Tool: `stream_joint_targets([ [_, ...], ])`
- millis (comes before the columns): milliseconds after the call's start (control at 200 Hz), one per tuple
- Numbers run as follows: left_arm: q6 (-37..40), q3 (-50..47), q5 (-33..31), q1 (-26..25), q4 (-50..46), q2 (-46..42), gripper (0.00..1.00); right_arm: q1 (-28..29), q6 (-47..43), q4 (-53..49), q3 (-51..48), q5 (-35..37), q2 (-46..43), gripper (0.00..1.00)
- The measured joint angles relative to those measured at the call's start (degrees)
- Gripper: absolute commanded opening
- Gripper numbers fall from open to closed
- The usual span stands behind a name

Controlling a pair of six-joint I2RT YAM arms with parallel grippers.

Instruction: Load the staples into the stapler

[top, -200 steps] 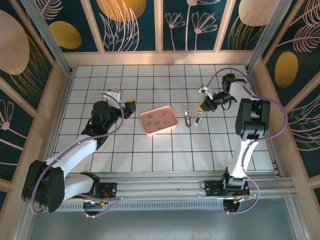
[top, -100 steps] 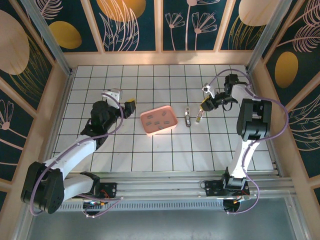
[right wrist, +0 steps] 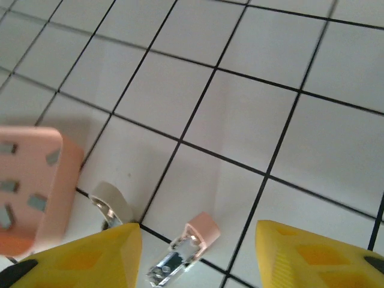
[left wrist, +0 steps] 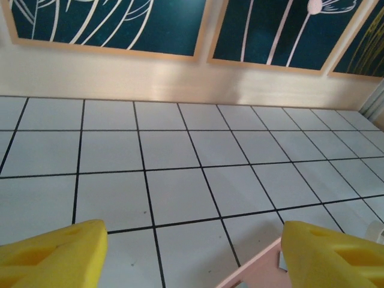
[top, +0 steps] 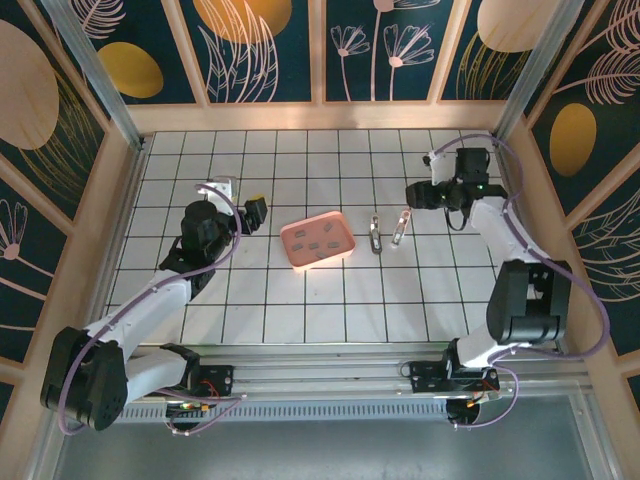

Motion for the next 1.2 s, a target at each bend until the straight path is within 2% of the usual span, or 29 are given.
stream_joint_targets([
  [220, 4.66, 2.58, -0.52, 0.00, -5.77, -0.26, 0.78, 9.14, 19.63, 0.81, -8.70, 9.97, -3.93, 0.54],
  [465, 12.41, 7.17, 1.46, 0.00, -7.69, 2.03, 0.78, 10.69, 33.24, 2.71, -16.52, 16.17, -3.30, 0.57],
  [701, 12.92, 7.10, 2.75, 0.00, -8.87, 6.19, 0.78, 11.52, 36.37, 6.23, -17.16, 17.09, 0.48, 0.57],
  [1201, 12.20, 5.44, 2.71, 0.00, -6.36, 6.29, 0.78, 11.74, 33.31, 7.80, -12.81, 21.38, 6.78, 0.56],
])
